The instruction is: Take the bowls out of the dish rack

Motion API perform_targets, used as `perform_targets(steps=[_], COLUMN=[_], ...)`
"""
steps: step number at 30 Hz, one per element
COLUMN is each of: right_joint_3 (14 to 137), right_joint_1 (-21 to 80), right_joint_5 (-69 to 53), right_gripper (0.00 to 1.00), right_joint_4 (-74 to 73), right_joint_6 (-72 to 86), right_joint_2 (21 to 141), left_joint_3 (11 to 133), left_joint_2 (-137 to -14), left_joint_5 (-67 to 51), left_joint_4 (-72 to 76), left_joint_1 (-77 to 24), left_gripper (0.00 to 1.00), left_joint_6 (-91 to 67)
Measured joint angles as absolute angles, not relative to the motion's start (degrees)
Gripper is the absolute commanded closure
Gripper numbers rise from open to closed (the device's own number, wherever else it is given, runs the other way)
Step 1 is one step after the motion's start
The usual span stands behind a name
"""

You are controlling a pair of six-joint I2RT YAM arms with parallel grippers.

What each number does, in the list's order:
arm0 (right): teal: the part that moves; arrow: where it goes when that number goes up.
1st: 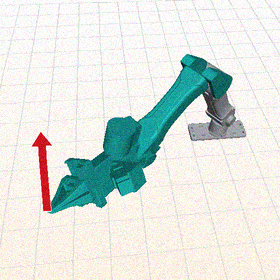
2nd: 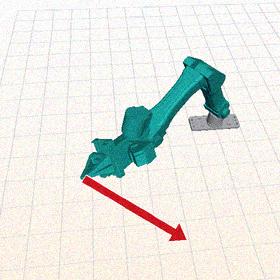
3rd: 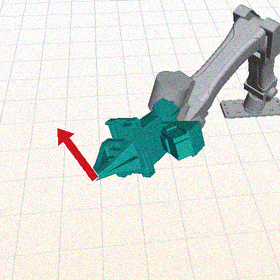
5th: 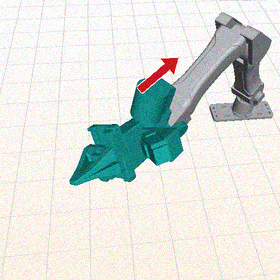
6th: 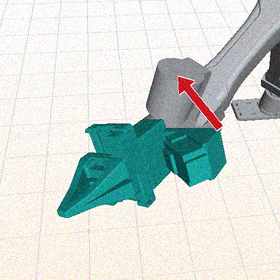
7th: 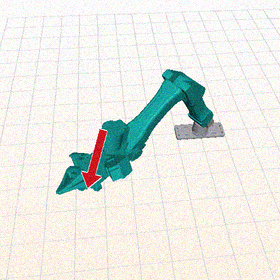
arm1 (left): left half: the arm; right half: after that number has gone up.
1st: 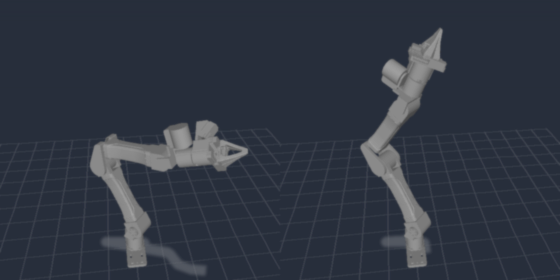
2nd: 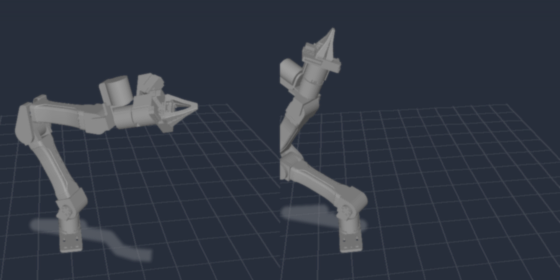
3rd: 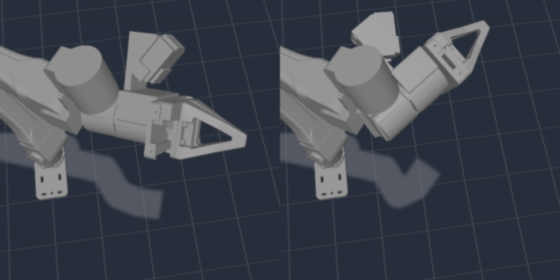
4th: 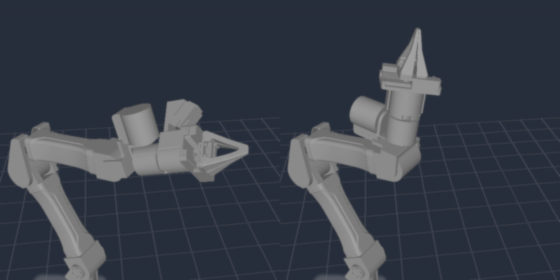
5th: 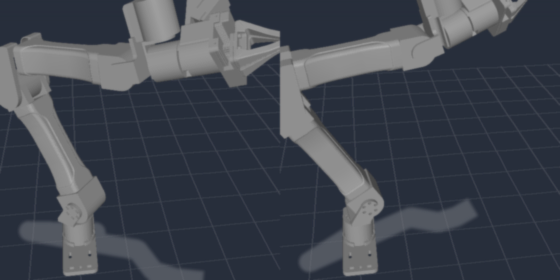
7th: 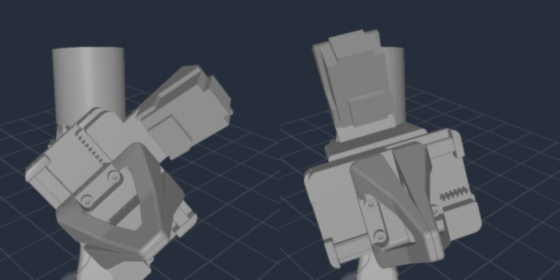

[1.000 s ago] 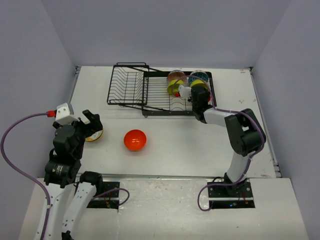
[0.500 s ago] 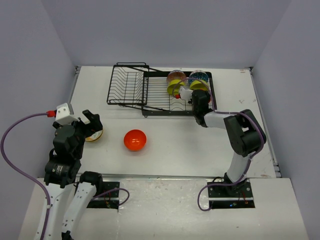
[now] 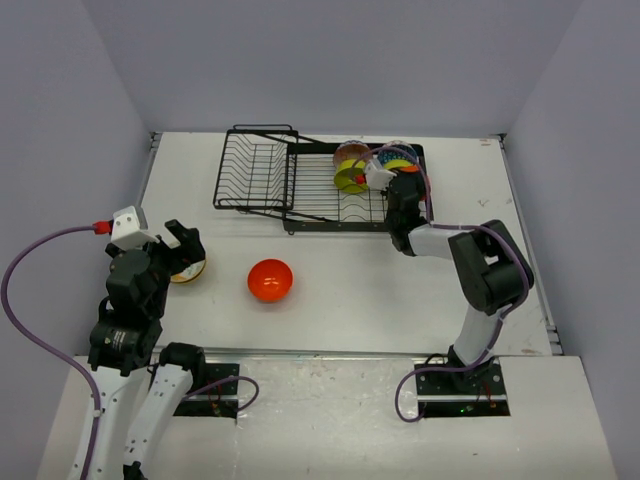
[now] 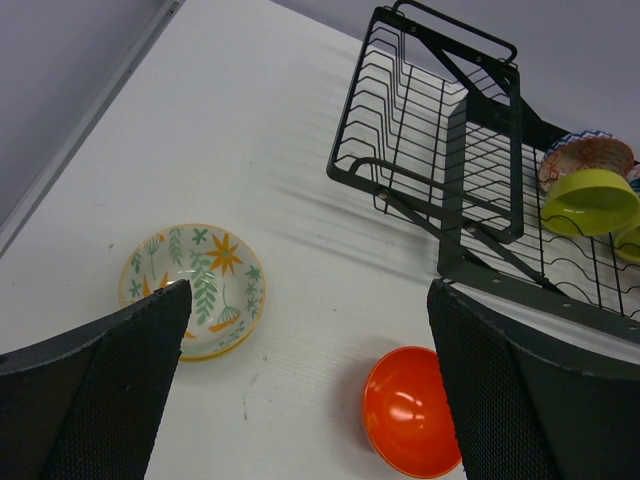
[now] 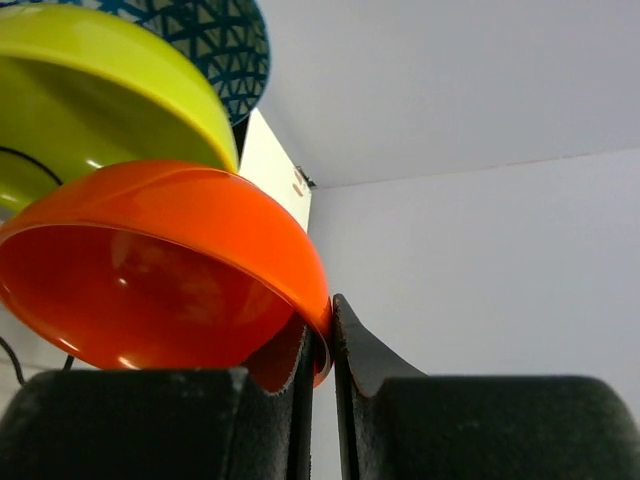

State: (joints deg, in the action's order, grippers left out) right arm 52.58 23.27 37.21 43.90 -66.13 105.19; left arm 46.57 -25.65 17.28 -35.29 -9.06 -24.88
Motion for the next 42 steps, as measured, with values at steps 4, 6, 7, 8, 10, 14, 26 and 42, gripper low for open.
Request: perform_targets(steps=[4, 6, 7, 8, 10, 14, 26, 42], right_joint_3=[52.58, 52.58, 52.58, 52.58, 52.93, 58.22, 77.01, 103.35], right_joint_1=[23.27, 23.29, 23.31, 23.4, 23.81, 26.0, 47.2, 59.11], right_joint_5=[38.09, 38.11, 38.11, 38.13, 38.06, 35.97, 8.45, -3.68], right_gripper=[1.0, 1.0, 1.0, 1.0, 1.0, 1.0, 1.0, 1.0], right_joint_4=[44.56, 44.4, 43.66, 42.59, 37.5, 19.16, -18.0, -47.51], right_joint_6=[-65.67, -64.71, -63.26, -61.87, -56.8, -40.8, 6.5, 18.46], right_joint_2=[103.77, 102.28, 101.1, 99.88, 95.66, 85.58, 81.14, 117.43], left_joint_3=[46.57, 46.57, 46.57, 46.57, 46.57, 46.57, 46.57, 46.11], left_joint_2=[-25.65, -25.65, -25.63, -25.61, -25.52, -24.95, -16.08, -7.92], left_joint_5=[17.28, 17.28, 17.28, 17.28, 17.3, 17.39, 23.29, 27.22], left_joint_4=[-35.29, -35.29, -35.29, -35.29, -35.29, -35.31, -35.9, -35.97], left_joint_1=[-9.06, -9.06, -9.06, -9.06, -9.06, -9.06, -8.14, -7.88], left_gripper=[0.0, 0.0, 0.0, 0.0, 0.0, 0.0, 0.0, 0.0], left_joint_6=[-24.88, -24.88, -24.88, -24.88, -24.88, -24.88, -26.68, -27.92])
